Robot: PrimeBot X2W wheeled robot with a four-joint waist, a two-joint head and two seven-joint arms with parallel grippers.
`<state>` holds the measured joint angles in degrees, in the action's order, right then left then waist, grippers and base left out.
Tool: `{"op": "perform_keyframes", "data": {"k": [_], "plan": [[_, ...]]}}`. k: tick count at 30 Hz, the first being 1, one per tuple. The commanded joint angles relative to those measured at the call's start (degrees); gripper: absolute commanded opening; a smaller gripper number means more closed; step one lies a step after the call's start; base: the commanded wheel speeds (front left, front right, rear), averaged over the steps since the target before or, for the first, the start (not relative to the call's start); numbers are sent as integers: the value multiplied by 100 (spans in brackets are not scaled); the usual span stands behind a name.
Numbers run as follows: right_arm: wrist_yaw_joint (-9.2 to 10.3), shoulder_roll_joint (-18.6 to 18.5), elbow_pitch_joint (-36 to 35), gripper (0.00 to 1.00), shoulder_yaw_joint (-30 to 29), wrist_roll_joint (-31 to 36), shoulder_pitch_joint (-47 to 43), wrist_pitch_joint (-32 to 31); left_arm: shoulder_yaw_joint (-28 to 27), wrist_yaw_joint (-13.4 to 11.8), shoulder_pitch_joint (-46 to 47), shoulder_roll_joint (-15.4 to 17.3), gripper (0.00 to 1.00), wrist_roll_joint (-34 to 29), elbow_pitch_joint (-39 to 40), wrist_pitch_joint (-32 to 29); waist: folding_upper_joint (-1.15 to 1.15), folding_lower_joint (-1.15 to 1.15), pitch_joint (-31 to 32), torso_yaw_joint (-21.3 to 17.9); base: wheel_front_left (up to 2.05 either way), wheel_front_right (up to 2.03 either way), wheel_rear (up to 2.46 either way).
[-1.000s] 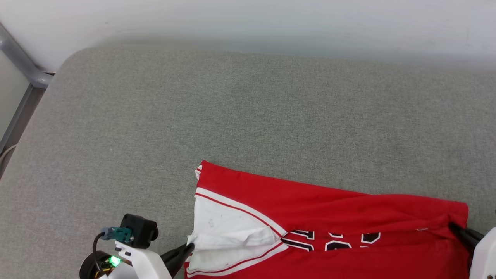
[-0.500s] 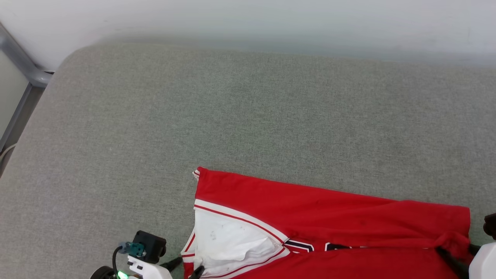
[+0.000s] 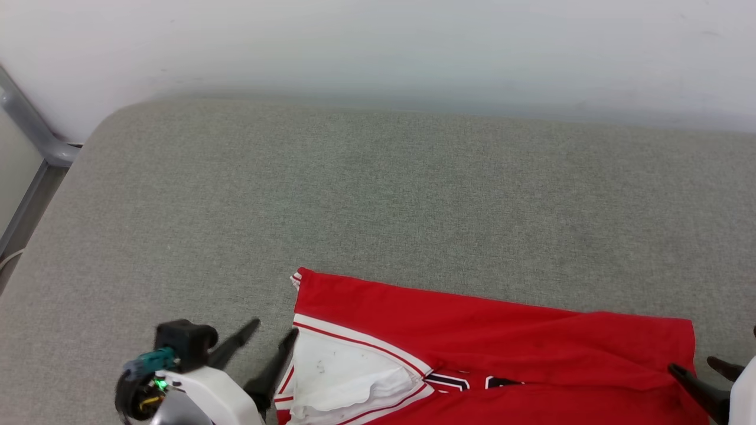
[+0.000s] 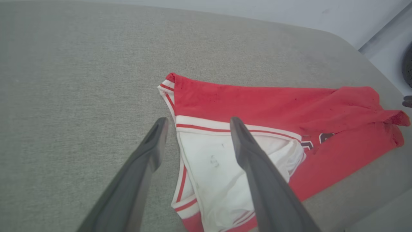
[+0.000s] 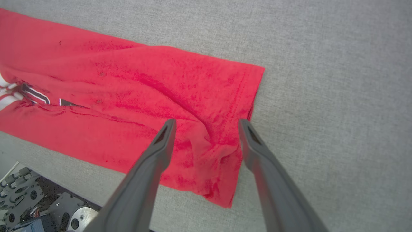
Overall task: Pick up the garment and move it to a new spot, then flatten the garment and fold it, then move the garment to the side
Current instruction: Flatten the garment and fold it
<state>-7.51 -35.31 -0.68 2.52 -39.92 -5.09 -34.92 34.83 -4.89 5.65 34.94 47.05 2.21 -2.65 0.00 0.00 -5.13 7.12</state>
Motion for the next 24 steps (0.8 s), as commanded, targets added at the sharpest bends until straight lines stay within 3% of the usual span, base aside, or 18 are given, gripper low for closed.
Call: {"op": "perform_keyframes", "data": {"k": [1, 8, 13, 17, 24], "plan": [[5, 175, -183, 100, -233, -6, -87, -244, -170, -137, 30, -80, 100, -88, 98, 319, 0, 0, 15, -10, 0, 0, 0], [5, 1066, -617, 100, -1251, 576, -94, -1287, -575, -583, 161, -359, 100, -686, 77, 1539, 0, 0, -56, -4, 0, 0, 0], [5, 1875, -695, 100, -1896, 1307, 135, -1702, -886, -670, 132, -599, 100, -1248, -20, 1780, 0, 0, -185, 46, 0, 0, 0], [5, 2290, -591, 100, -2226, 1743, 270, -1797, -1404, -525, 6, -925, 100, -1750, 107, 1791, 0, 0, -298, 107, 0, 0, 0], [5, 2561, -106, 100, -2562, 2291, 445, -1771, -2004, 53, -217, -1404, 100, -2274, -3, 1794, 0, 0, -462, 178, 0, 0, 0]]}}
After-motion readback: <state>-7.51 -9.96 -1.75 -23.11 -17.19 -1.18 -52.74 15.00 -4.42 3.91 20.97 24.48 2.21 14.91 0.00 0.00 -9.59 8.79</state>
